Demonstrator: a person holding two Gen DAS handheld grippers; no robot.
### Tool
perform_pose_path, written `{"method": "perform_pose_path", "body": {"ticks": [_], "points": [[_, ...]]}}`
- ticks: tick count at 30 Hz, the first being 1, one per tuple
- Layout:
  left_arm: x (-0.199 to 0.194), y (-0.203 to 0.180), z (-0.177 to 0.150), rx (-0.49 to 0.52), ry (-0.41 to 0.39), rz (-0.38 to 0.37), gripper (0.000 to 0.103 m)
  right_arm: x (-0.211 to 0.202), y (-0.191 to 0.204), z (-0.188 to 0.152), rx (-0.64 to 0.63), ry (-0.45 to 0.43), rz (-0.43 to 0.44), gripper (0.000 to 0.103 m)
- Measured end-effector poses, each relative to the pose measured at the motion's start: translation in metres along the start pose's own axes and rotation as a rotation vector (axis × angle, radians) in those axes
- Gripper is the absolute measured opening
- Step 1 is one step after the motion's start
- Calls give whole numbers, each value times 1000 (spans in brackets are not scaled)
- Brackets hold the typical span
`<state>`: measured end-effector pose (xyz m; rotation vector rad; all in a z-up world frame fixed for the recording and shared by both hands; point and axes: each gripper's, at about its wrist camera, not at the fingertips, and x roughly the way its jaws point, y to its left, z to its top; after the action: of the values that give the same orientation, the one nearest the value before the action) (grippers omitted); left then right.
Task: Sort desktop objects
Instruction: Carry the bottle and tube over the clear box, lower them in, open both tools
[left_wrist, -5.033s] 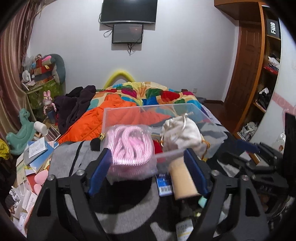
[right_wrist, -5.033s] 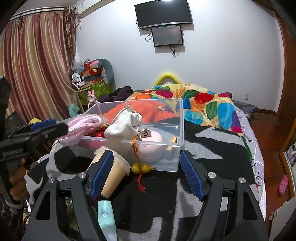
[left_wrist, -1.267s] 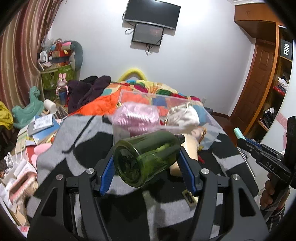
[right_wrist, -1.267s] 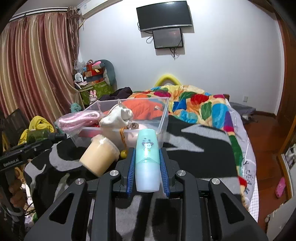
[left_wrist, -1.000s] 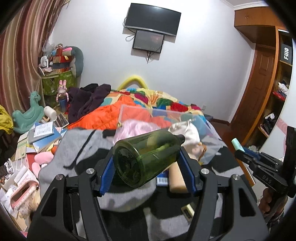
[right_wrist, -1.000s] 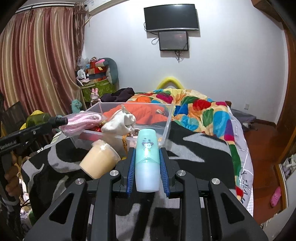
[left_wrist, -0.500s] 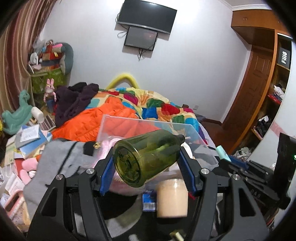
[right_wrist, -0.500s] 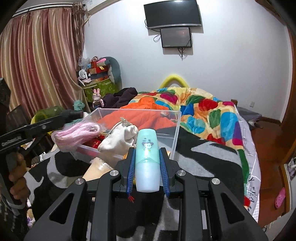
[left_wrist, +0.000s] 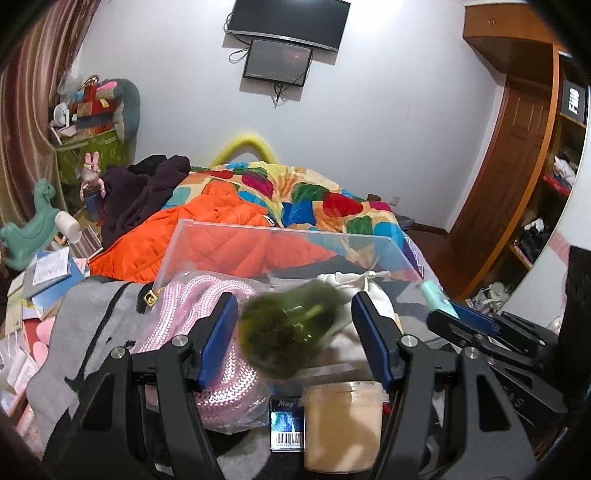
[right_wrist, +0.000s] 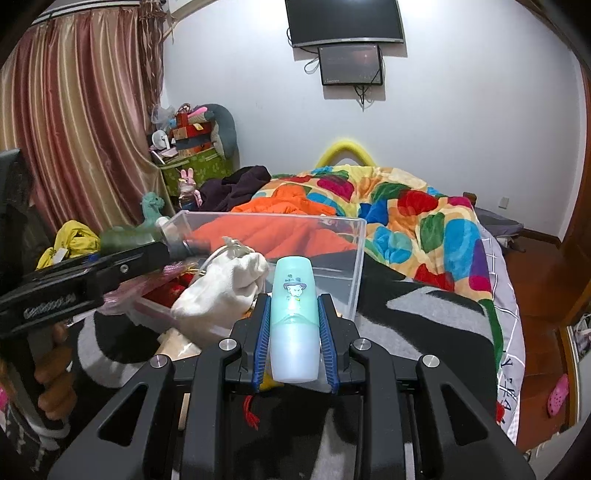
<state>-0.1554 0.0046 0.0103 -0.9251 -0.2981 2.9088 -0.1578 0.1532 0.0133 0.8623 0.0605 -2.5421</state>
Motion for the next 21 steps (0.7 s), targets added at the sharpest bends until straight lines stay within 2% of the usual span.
{"method": "perform_pose_path", "body": {"ticks": [6,14,21], "points": [[7,-5,-1,29,2,37,63,13,2,3,8,15,3,23],[0,-1,-2,10,1,-2,63,23,1,2,27,52,23,23],[-5,-9,-5,27,12,-27,64,14,6,1,19,32,22,23]]}}
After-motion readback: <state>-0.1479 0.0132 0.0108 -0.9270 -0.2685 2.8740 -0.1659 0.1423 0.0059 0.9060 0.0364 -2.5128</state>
